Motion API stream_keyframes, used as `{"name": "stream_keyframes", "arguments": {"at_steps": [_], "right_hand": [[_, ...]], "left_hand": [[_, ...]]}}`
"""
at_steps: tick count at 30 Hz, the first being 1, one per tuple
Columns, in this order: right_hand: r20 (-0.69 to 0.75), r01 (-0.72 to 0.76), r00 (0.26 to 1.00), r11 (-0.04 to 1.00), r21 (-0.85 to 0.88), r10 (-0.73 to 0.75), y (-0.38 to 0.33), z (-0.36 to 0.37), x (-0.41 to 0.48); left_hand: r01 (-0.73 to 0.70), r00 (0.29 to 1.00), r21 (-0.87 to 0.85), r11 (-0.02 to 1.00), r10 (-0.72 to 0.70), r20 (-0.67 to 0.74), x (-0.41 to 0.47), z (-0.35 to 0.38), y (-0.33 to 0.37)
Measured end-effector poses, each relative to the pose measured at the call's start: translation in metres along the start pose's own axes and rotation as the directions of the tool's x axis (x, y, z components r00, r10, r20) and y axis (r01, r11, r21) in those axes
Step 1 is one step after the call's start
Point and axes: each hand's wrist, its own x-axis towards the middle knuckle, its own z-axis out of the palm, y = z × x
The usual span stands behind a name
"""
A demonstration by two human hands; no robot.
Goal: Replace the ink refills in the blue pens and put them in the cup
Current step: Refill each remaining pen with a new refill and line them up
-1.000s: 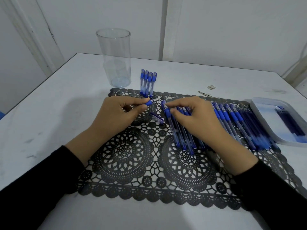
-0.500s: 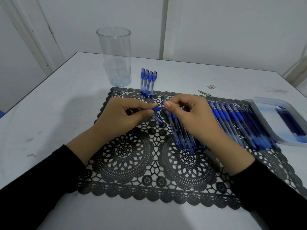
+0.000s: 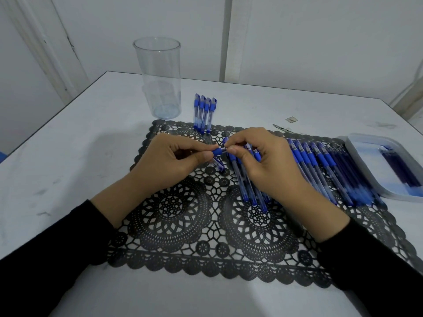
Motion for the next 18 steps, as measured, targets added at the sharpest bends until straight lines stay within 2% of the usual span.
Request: {"name": "stream_keyframes", "arguments": {"at_steps": [3, 8, 14, 18], "right_hand": [[-0.010, 0.003, 1.000, 1.000, 0.010, -0.003, -0.0020, -0.0017, 0.0003], [0.085, -0.145, 0.987, 0.985, 0.096, 0.137, -0.0038, -0.0050, 0.0017], [0.170, -0.264, 0.959, 0.933, 0.244, 0.227, -0.0044, -0.0075, 0.0021], [0.165, -0.220, 0.967, 0.962, 0.161, 0.193, -0.0083, -0.0061, 0.0013]], "left_hand": [[0.068, 0.997, -0.086, 0.994, -0.066, 0.029, 0.0005, -0.0013, 0.0028], [0.065, 0.998, -0.071, 0.995, -0.065, 0.016, 0.0006, -0.0028, 0.0030], [0.057, 0.998, -0.060, 0.997, -0.057, 0.006, 0.0007, -0.0035, 0.0049], [0.046, 0.999, -0.053, 0.998, -0.046, 0.019, -0.0008, -0.0036, 0.0057]]}}
